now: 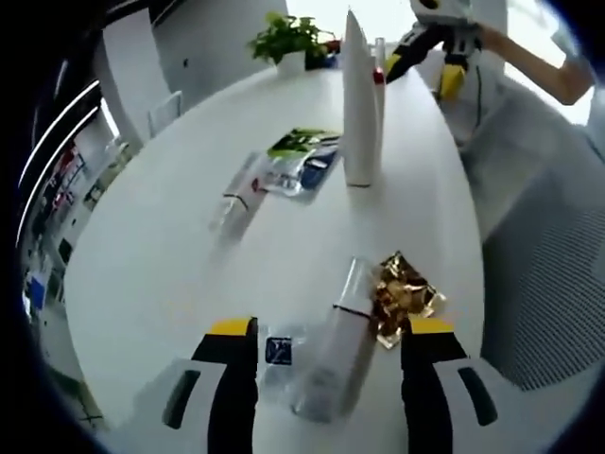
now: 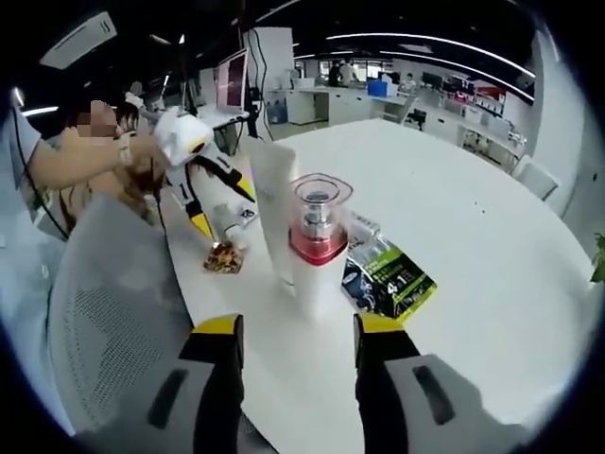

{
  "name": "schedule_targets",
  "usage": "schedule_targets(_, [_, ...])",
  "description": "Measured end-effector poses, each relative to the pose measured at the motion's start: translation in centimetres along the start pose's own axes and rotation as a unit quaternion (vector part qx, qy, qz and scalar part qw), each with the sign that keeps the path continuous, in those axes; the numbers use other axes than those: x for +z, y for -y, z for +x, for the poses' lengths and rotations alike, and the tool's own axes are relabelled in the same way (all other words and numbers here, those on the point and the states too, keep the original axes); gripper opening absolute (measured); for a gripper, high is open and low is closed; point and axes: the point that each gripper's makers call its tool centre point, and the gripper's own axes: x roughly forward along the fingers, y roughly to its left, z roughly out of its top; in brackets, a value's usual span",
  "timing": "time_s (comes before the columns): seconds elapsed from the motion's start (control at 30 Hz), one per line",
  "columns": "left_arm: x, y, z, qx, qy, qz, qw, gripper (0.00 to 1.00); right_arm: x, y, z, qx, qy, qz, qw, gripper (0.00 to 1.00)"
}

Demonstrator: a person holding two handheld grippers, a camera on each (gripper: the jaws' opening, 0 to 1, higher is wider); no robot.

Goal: Arrange the skincare products in the storage area until every visible bottle or jar stands upright without overlapping.

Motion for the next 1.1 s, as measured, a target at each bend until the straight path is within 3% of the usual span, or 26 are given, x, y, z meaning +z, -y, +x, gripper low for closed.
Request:
schedule_targets(0.27, [-0.6,0.3,0.6,-0.016,-0.024,0.005,0.9996,0.41,-0.2,-0.2,-0.1,0.0,0.003,0.002,1.0,0.45])
schedule_targets(0.7, [-1.6,0.8,1.4,-0.033,-0.068,0.029,0.9967,0.28,-0.3,-0.5,-0.4,-0.008,0.009,0.006,0.9999,0.43])
schedule_targets(0.97, [-1.7,0.7,1.5,-0.031,-0.074,0.034,0.9962,0.23,-0.4,-0.8,-0.4,-0.009,0.005,0.001,0.9999,0.42])
schedule_targets(1.1, [-1.6,1.0,1.5,-0.033,-0.081,0.057,0.9945,0.21,-0.4,-0.9,-0.3,-0.009,0.004,-0.001,1.0,0.42])
